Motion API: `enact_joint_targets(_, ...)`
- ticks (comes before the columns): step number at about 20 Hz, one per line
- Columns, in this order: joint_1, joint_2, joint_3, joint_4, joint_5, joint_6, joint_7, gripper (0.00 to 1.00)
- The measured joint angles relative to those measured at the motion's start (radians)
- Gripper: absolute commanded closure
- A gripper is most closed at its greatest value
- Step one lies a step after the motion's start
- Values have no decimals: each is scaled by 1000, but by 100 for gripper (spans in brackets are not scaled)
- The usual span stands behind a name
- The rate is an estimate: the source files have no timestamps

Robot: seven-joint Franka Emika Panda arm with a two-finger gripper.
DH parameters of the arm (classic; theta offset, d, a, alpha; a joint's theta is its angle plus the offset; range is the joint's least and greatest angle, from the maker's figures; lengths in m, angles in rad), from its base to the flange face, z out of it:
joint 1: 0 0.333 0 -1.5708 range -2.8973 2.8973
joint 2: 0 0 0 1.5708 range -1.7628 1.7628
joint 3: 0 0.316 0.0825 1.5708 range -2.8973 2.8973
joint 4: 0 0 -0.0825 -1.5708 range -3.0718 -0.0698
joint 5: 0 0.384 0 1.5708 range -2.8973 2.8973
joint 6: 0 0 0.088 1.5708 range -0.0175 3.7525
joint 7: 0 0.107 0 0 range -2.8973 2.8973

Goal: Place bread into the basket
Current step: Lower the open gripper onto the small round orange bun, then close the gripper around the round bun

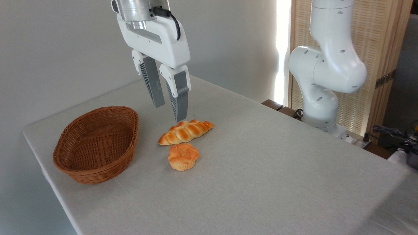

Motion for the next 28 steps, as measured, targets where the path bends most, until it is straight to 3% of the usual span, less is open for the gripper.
enact_joint_targets(12, -4, 5, -4, -25, 0, -1, 0, 0)
enact_joint_targets(16, -16, 6, -8, -86, -1, 5, 0, 0)
enact_joint_targets(23, -38, -60, -67, -406, -38, 290, 0, 0)
enact_joint_targets(26, -45, -72, -86, -468, -99, 352, 0, 0)
enact_joint_targets(28, -47, -72, -86, -480, -114, 364, 0, 0)
